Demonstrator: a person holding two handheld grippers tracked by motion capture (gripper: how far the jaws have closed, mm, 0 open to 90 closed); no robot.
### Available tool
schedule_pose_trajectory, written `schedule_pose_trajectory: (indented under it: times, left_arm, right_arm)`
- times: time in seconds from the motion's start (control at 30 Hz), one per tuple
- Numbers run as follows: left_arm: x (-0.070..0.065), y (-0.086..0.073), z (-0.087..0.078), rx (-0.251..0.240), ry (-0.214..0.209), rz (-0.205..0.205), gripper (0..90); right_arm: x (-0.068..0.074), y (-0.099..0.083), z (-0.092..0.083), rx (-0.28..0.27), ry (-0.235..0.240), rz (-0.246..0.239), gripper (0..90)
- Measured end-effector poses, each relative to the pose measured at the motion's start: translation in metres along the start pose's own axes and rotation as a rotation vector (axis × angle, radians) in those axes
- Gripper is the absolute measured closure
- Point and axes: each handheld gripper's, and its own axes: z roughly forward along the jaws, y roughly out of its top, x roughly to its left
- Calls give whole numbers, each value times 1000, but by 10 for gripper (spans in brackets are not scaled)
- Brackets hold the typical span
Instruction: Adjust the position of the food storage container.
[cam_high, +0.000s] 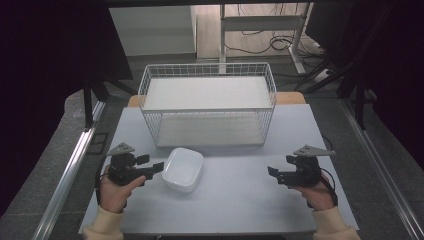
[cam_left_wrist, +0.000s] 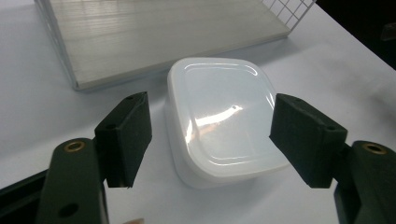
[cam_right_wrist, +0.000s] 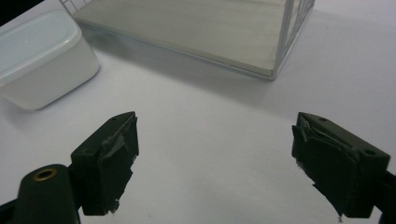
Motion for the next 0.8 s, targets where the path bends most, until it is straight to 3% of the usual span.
schedule_pose_trajectory:
  times: [0.8]
  left_arm:
    - [5,-3,-4,-4,-11,-18,299]
  right_arm:
    - [-7,-2,-7,25,-37,17,193]
